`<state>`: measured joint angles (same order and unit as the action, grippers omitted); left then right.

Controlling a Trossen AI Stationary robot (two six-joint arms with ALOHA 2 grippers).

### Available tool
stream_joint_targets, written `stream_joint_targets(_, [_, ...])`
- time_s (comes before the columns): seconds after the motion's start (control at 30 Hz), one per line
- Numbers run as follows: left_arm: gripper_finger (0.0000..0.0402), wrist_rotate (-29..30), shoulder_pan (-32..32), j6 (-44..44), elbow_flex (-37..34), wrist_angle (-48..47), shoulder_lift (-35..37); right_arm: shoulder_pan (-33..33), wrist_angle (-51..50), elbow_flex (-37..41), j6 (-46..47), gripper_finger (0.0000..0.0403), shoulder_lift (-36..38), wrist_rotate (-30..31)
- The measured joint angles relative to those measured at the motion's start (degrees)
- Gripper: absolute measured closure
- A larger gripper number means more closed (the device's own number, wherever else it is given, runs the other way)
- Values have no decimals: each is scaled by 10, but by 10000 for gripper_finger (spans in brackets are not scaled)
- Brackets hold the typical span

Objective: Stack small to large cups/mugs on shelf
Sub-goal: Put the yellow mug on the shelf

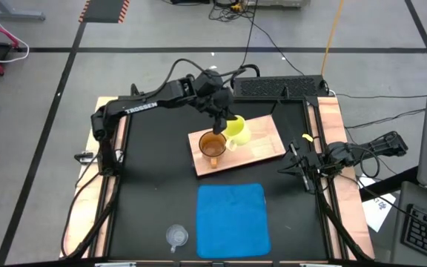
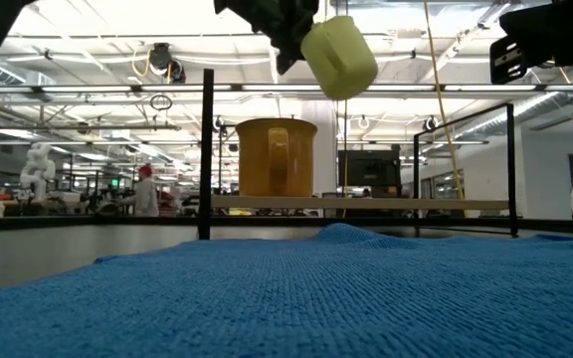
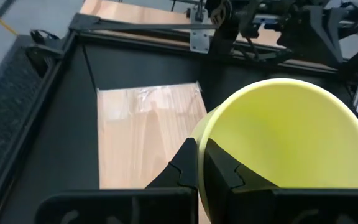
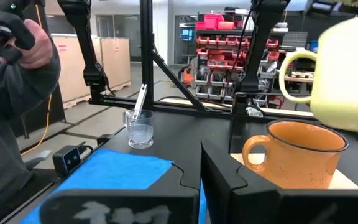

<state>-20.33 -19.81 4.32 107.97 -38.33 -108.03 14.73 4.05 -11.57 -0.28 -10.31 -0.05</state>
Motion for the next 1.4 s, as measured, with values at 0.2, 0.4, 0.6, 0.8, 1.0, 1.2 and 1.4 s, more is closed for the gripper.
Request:
stream_joint_targets(0.2, [397,-11,-7,2,55,-23,-46,0,0,0,-2,403,0,0])
stream_joint_targets(0.4, [397,-13,-8,8,102,-45,-84,0,-2,0,-2,403,0,0])
stream_joint_targets(0.6, [397,-23,-10,14,118,-49,-102,0,-7,0,-2,403,0,0])
stream_joint_targets(0.8, [397,-26,-23,12,117,-45,-106,0,-7,0,-4,403,0,0])
stream_joint_targets(1.0, [397,-20,-27,11,117,-43,-113,0,-7,0,-4,403,0,0])
stream_joint_targets(1.2, [397,-6,-18,13,117,-31,-125,0,-7,0,-4,403,0,0])
stream_joint_targets(1.4, [397,10,-6,23,117,-29,-139,0,-9,0,-4,403,0,0])
